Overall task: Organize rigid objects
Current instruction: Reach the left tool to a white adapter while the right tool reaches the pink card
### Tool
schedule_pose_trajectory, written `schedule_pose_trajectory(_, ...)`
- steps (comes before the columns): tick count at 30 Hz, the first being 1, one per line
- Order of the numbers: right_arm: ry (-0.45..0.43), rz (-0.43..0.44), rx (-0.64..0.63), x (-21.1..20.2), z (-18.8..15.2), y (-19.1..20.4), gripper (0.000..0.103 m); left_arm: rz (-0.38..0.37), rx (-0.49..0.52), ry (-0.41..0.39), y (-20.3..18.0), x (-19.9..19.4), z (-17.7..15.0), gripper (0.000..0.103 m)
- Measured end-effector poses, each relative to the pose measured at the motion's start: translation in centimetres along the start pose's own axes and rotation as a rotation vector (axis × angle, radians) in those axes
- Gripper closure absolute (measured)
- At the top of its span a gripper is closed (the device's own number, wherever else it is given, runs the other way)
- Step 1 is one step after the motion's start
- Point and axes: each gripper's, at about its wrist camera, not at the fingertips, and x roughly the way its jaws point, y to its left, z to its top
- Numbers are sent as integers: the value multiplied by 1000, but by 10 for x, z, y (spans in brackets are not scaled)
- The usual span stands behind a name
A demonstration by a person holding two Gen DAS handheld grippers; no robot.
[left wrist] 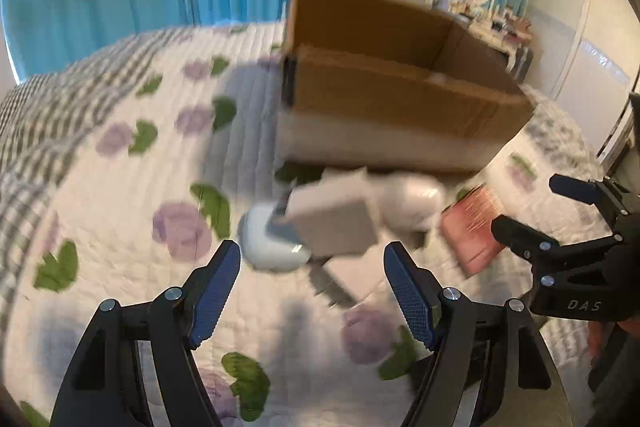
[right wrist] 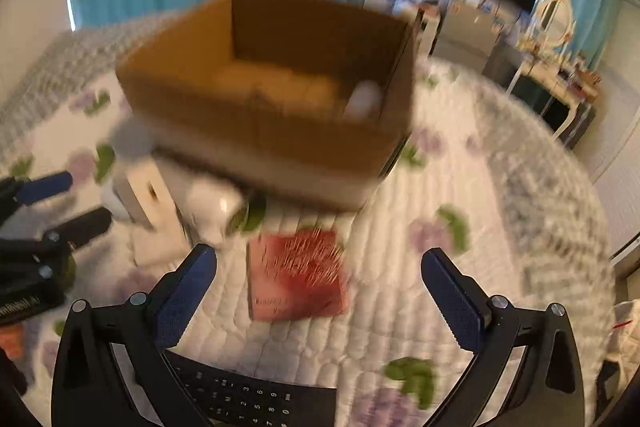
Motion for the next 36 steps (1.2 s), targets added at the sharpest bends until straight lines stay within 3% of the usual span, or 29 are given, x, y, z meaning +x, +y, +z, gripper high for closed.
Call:
schedule_pose_trajectory(3,61,8,-34,25,-6,6,1,-1,-7,37,2,11,-7,26)
schedule_pose_trajectory(8,92,22,-66,45,-9,14,2,2,45,44,-9,13,-14,26)
schedule_pose_trajectory(13,90,-50,-99,59,-14,20,16,-12,71,90,-16,21,-21,26)
schedule_pose_trajectory(14,74,-60,-105,54,-14,21,29,-19,70,98,-17,21,-24,26)
schedule_pose_trajectory(15,63,-75,-109,50,-15,21,32,-23,68,104,-18,22,-26,26)
schedule_pose_trajectory(24,15,-11,22,21,-21,-14,32,-55,93,94,-32,32,-17,26)
schedule_pose_trajectory(29,23,15,118,14,-19,-40,32,-115,86,154,-46,55,-12,26)
schedule_pose_trajectory(31,23,15,133,15,-18,-36,32,-117,121,163,-55,57,-14,26)
schedule_pose_trajectory(34,17,23,167,11,-20,-34,32,-224,191,189,-68,47,-23,26)
schedule_pose_trajectory(36,17,29,185,8,-18,-37,32,-205,239,165,-77,42,-26,26)
